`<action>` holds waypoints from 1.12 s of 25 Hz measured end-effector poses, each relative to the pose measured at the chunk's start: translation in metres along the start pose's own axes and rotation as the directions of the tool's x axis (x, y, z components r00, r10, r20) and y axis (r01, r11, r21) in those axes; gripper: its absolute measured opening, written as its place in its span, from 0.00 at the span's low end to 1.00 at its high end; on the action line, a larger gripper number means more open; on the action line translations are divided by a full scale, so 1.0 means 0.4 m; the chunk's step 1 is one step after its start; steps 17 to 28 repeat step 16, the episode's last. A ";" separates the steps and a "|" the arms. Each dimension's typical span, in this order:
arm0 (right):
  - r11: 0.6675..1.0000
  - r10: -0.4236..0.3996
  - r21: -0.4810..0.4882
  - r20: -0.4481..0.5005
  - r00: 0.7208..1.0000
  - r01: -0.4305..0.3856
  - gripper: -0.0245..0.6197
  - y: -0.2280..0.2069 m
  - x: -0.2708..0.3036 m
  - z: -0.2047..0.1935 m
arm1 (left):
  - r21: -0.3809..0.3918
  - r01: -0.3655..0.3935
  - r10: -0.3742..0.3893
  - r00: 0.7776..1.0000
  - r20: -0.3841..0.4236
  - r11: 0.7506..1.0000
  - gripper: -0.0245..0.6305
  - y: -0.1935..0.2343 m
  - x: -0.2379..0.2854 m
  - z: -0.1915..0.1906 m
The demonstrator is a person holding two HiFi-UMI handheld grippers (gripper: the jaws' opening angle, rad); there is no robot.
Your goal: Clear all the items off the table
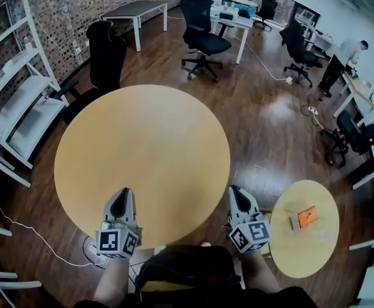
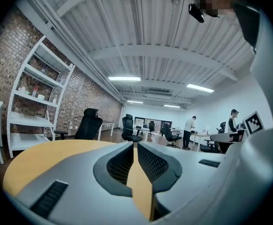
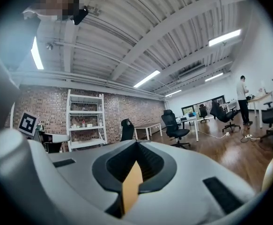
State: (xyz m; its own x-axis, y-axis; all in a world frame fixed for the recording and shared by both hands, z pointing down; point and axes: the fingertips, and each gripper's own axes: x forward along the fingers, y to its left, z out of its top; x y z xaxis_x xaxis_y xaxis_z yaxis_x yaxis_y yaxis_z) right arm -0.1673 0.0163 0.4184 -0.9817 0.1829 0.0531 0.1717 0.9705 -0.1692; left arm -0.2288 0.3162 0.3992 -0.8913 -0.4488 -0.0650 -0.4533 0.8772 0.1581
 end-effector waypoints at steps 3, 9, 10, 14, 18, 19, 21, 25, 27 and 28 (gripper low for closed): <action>1.000 -0.003 -0.012 -0.006 1.000 0.003 0.04 -0.024 0.006 0.008 | 0.005 0.001 -0.001 1.000 -0.012 1.000 0.09 -0.008 0.009 -0.026; 1.000 -0.010 -0.005 -0.014 1.000 0.010 0.04 -0.052 0.024 0.001 | -0.025 -0.050 0.049 0.998 -0.030 0.998 0.09 0.032 -0.004 -0.060; 1.000 -0.010 -0.002 -0.016 1.000 0.010 0.04 -0.055 0.028 0.001 | -0.026 -0.066 0.065 0.997 -0.030 0.997 0.09 0.043 -0.004 -0.065; 1.000 -0.001 -0.001 -0.004 1.000 0.001 0.04 -0.063 0.044 0.017 | -0.031 -0.108 0.107 0.994 -0.024 0.994 0.09 0.061 0.020 -0.075; 1.000 0.009 -0.004 0.003 1.000 -0.009 0.04 -0.064 0.053 0.025 | -0.038 -0.113 0.112 0.994 -0.011 0.993 0.09 0.056 0.036 -0.071; 1.000 0.009 -0.004 0.003 1.000 -0.009 0.04 -0.064 0.053 0.025 | -0.038 -0.113 0.112 0.994 -0.011 0.993 0.09 0.056 0.036 -0.071; 1.000 0.009 -0.004 0.003 1.000 -0.009 0.04 -0.064 0.053 0.025 | -0.038 -0.113 0.112 0.994 -0.011 0.993 0.09 0.056 0.036 -0.071; 1.000 0.009 -0.004 0.003 1.000 -0.009 0.04 -0.064 0.053 0.025 | -0.038 -0.113 0.112 0.994 -0.011 0.993 0.09 0.056 0.036 -0.071; 1.000 0.009 -0.004 0.003 1.000 -0.009 0.04 -0.064 0.053 0.025 | -0.038 -0.113 0.112 0.994 -0.011 0.993 0.09 0.056 0.036 -0.071; 1.000 0.009 -0.004 0.003 1.000 -0.009 0.04 -0.064 0.053 0.025 | -0.038 -0.113 0.112 0.994 -0.011 0.993 0.09 0.056 0.036 -0.071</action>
